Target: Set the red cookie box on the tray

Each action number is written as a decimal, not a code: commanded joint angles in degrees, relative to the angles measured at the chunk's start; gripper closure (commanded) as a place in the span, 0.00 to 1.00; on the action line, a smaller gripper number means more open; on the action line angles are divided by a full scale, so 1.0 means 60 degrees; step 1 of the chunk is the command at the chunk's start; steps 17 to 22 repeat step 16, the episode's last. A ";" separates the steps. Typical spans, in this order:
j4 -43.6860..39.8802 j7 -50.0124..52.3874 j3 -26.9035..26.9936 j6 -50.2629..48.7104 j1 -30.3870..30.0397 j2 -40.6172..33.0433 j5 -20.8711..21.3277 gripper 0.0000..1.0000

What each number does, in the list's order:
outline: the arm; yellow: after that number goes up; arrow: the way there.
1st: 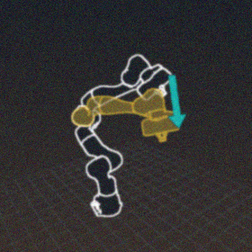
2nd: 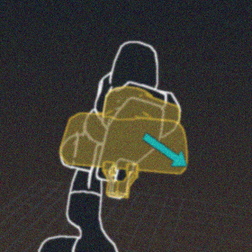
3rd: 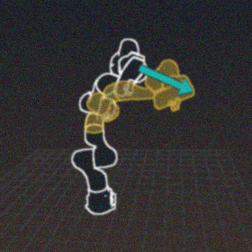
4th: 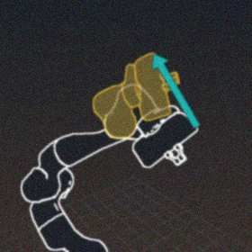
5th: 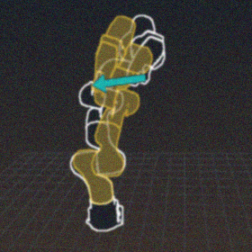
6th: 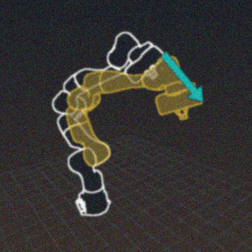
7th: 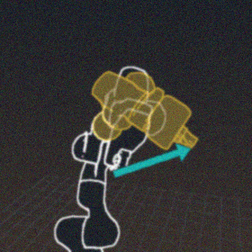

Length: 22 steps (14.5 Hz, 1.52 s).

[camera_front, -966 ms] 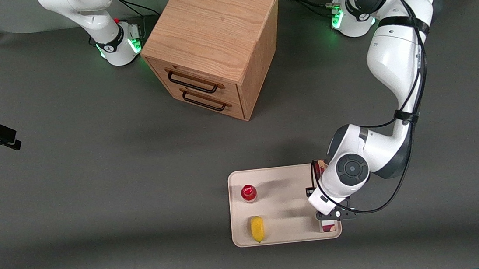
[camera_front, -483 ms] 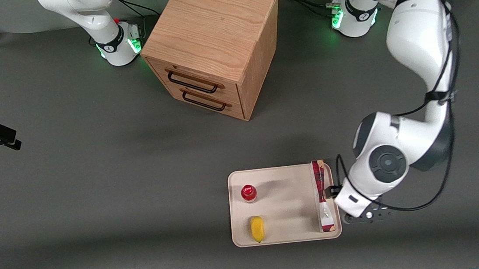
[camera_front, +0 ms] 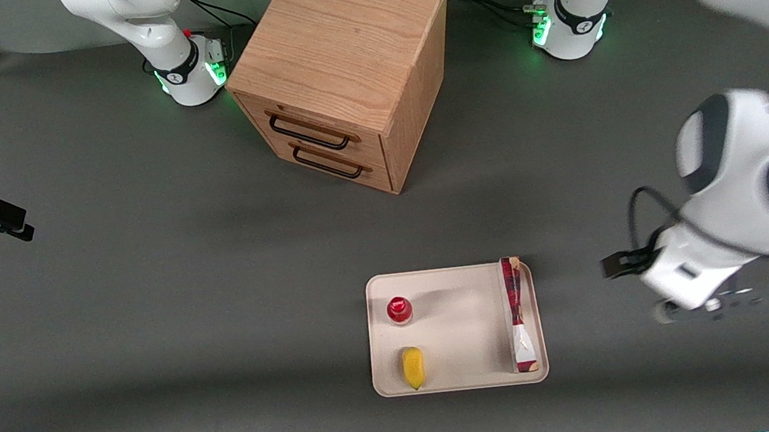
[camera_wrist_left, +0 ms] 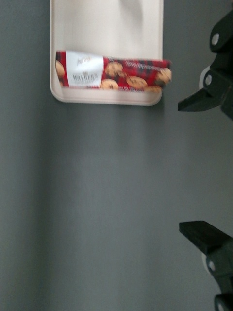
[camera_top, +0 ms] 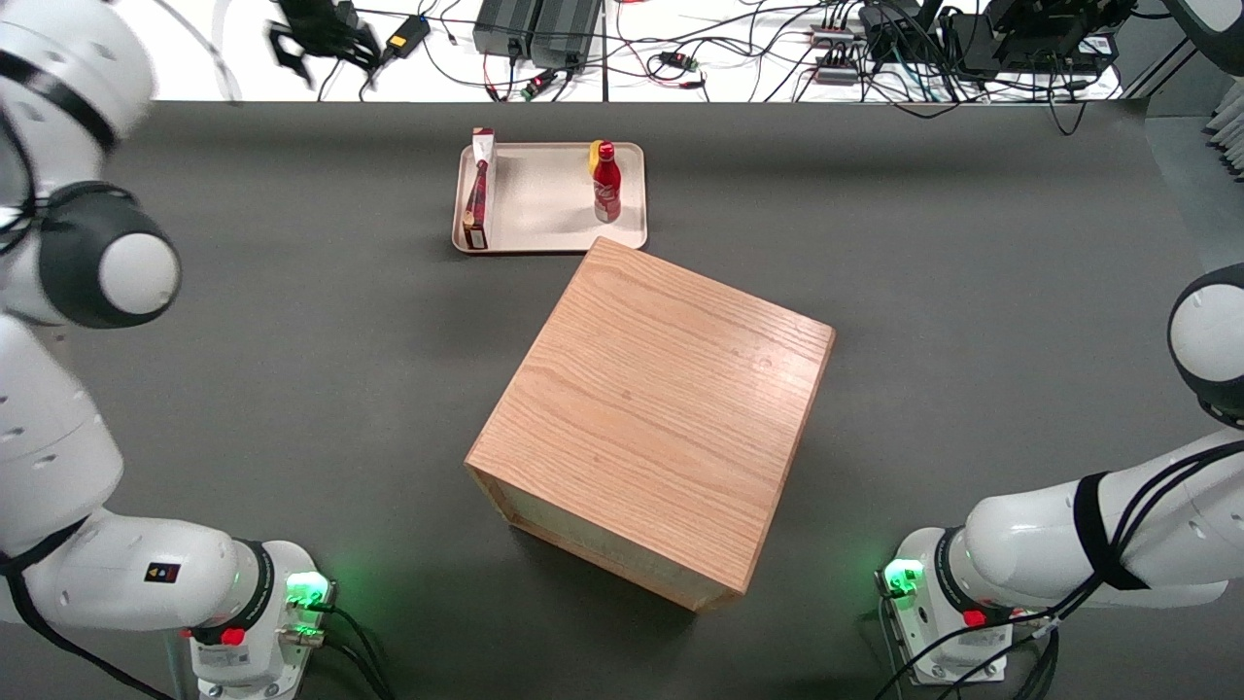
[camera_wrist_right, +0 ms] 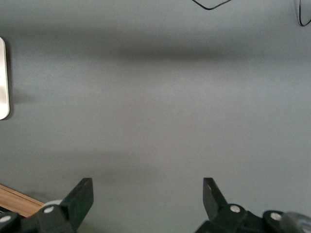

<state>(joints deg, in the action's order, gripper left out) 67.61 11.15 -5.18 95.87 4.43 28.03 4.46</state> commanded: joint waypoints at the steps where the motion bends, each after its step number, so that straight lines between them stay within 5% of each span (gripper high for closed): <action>1: 0.2656 -0.0481 0.0774 0.0281 0.0054 -0.2483 -0.0333 0.00; 9: 0.5341 -0.1273 0.1698 0.0165 0.0068 -0.5431 -0.0289 0.00; 22: 0.5167 -0.1962 0.1947 -0.0978 0.0097 -0.6034 -0.0377 0.00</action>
